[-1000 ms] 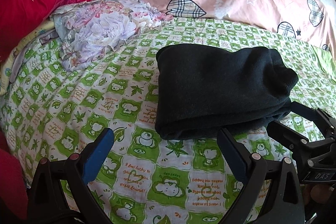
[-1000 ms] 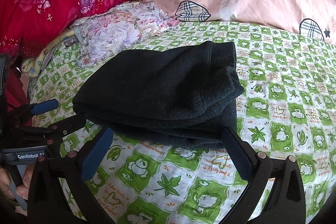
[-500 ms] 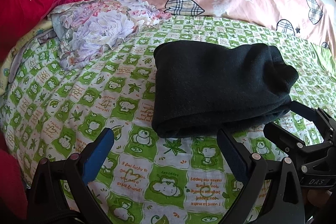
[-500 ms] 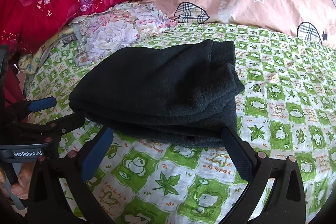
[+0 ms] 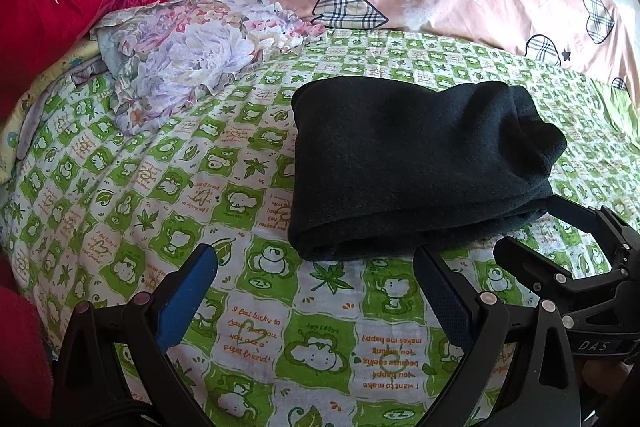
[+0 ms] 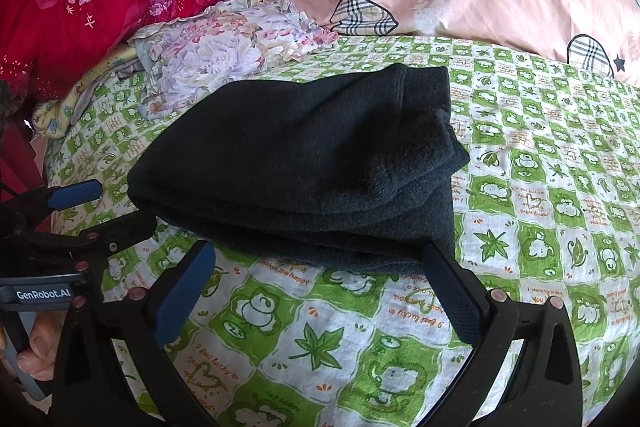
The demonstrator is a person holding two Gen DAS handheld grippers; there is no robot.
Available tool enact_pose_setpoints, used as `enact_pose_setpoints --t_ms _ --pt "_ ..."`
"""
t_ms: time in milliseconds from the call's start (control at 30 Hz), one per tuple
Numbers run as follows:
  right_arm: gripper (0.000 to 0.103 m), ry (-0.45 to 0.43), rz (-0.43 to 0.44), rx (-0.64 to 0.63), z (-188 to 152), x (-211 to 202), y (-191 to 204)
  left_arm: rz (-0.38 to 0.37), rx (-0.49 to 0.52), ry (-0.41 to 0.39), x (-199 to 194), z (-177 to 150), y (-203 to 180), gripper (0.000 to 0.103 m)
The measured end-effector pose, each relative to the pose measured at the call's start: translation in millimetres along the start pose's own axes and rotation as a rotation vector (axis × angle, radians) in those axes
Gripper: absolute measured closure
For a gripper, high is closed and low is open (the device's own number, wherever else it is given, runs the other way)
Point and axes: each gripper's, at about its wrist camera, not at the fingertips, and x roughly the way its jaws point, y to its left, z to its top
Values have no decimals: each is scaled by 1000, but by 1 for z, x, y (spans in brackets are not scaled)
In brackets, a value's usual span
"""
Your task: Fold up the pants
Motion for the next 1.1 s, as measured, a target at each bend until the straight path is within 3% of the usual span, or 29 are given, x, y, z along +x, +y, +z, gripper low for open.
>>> enact_pose_setpoints --t_ms 1100 --pt "0 20 5 2 -1 7 1 -2 24 5 1 2 -1 4"
